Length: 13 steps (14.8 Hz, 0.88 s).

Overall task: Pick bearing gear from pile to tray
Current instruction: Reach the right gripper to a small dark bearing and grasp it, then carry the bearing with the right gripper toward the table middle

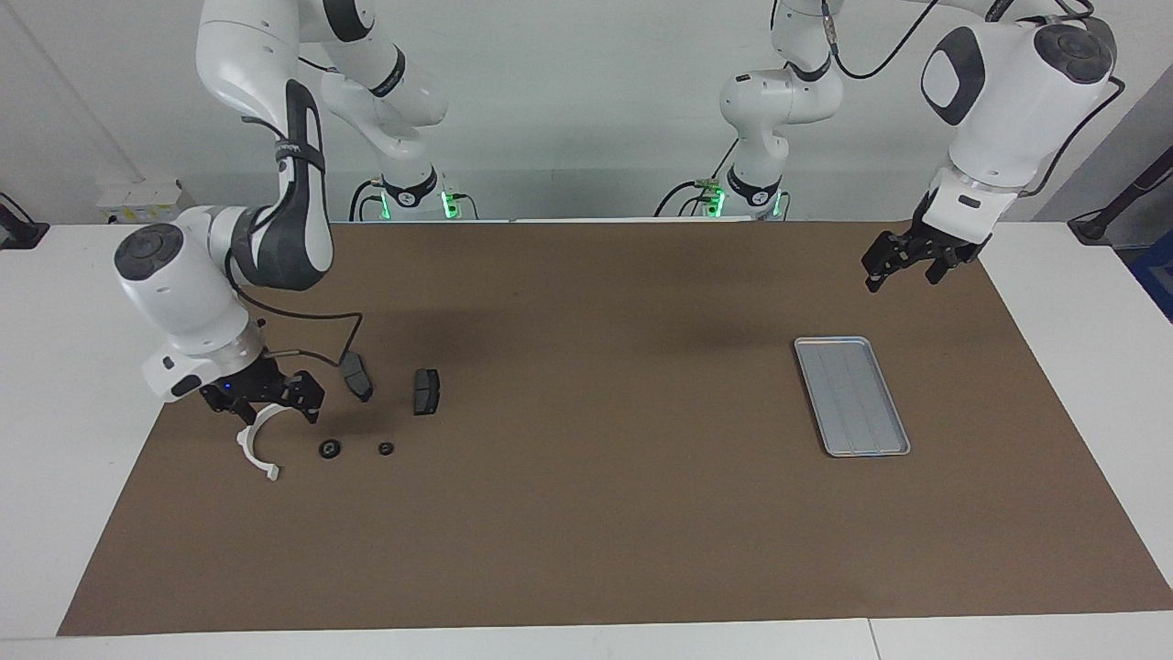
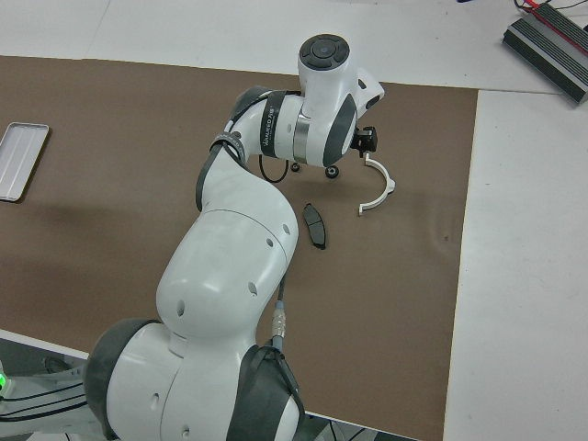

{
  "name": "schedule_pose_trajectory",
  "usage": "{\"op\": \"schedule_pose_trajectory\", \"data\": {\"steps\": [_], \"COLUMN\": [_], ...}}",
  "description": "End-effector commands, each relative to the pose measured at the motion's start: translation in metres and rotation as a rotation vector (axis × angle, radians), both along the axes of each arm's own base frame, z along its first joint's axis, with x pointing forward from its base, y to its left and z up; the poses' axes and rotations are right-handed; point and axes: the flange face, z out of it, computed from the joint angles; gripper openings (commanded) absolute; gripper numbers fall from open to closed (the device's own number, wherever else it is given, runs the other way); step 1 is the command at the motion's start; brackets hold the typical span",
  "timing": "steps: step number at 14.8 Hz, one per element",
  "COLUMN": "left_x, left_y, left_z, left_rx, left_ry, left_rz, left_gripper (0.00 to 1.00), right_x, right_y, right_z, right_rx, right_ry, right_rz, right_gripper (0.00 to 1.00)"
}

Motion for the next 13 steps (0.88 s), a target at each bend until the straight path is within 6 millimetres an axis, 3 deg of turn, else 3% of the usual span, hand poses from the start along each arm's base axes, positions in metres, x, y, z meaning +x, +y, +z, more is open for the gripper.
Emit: {"op": "schedule_pose_trajectory", "data": {"steps": [1,7,13], "left_x": [-0.009,-0.009,-0.009], "left_y": [0.001,0.001,0.007], "left_z": [0.002,0.002,0.002], "left_rx": [0.012,0.012,0.012], "left_ry": [-0.003,-0.003,-0.001], "left_rz": [-0.006,-0.006,0.005], "left_gripper": [1.0,1.0,1.0], "right_x": [0.009,0.019,0.011], "right_y": [0.013,0.02,0.021], "right_z": [-0.013,-0.059,-0.076], "right_rx": [-0.002,0.001,0.005], "right_ry": [-0.017,-0.031,0.023], "right_rz": [0.032,0.043,0.069], "right_gripper": [0.99,0.98,0.97]}}
